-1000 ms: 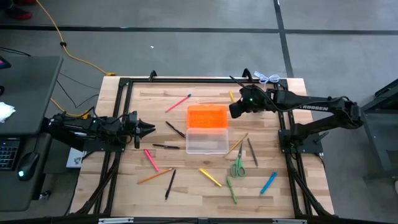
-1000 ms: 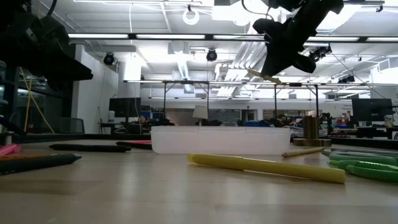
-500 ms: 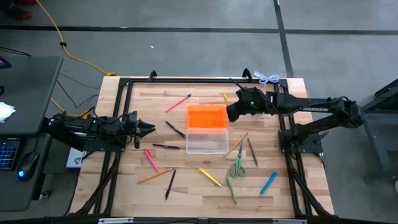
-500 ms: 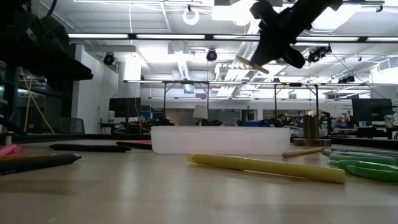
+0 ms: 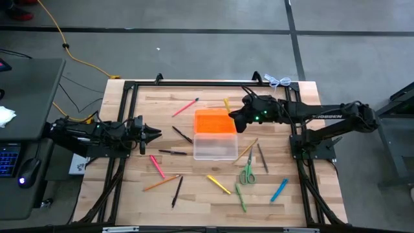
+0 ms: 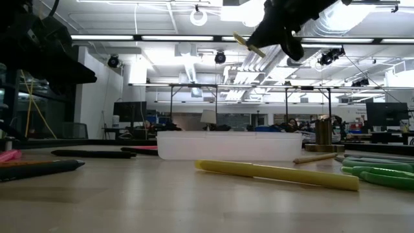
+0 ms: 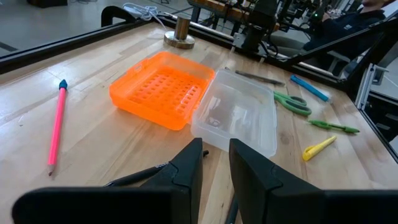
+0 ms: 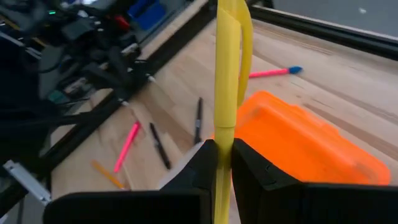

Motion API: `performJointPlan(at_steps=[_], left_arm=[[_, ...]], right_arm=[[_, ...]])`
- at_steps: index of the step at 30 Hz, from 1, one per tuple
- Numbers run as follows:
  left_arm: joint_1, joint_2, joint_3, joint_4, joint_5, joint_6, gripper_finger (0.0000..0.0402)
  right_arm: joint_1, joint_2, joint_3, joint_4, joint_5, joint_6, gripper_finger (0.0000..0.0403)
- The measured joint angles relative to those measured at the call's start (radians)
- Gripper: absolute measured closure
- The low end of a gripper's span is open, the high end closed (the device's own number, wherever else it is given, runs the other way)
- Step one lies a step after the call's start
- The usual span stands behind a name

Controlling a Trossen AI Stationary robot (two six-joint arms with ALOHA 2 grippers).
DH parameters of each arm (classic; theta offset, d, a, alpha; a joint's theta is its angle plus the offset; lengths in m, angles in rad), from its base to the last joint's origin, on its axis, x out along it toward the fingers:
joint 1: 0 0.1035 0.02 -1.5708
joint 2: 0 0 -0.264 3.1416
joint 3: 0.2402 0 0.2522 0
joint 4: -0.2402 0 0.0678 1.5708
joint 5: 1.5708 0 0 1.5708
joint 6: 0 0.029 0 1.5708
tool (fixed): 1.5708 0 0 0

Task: Pick & place school supplies into a supply box
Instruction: Put the yellow pen into the container

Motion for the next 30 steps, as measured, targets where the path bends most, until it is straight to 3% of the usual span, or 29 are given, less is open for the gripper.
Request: performJointPlan(at_steps=[19,30], left_arm=[[0.0,0.0,0.0,0.003,0.0,0.0,0.0291],[0.0,0.0,-0.001,0.013,0.0,0.0,0.0291]], right_arm=[[0.096,0.0,0.0,0.156,-0.027,-0.107,0.0383],[0.097,0.0,0.0,0.344,-0.278,-0.169,0.038]])
